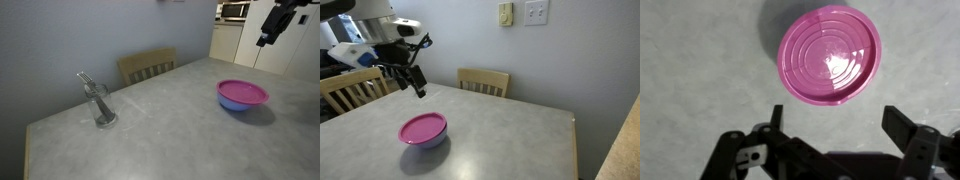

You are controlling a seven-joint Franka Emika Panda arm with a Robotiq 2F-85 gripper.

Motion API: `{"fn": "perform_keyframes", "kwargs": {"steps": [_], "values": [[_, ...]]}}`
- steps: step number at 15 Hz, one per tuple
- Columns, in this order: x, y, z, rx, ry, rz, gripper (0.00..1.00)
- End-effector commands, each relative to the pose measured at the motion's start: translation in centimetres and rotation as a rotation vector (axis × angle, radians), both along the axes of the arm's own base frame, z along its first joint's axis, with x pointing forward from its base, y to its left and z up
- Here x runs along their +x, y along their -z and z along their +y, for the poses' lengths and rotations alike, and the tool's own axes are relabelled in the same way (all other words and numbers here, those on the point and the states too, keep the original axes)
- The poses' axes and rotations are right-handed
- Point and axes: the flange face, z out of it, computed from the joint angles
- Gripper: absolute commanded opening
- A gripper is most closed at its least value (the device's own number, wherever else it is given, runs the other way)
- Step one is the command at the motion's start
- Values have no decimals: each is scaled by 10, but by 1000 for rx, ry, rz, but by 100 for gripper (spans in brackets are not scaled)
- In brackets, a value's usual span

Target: Take the lid and put it on the table

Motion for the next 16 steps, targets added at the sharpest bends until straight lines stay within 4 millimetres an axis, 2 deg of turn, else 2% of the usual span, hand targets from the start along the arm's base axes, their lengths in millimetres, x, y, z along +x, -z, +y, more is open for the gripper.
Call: {"fn": "perform_keyframes", "kwargs": {"steps": [1,16], "values": [[6,12,-5,-31,3,19,100],[47,70,-16,-99,-12,89,100]]}}
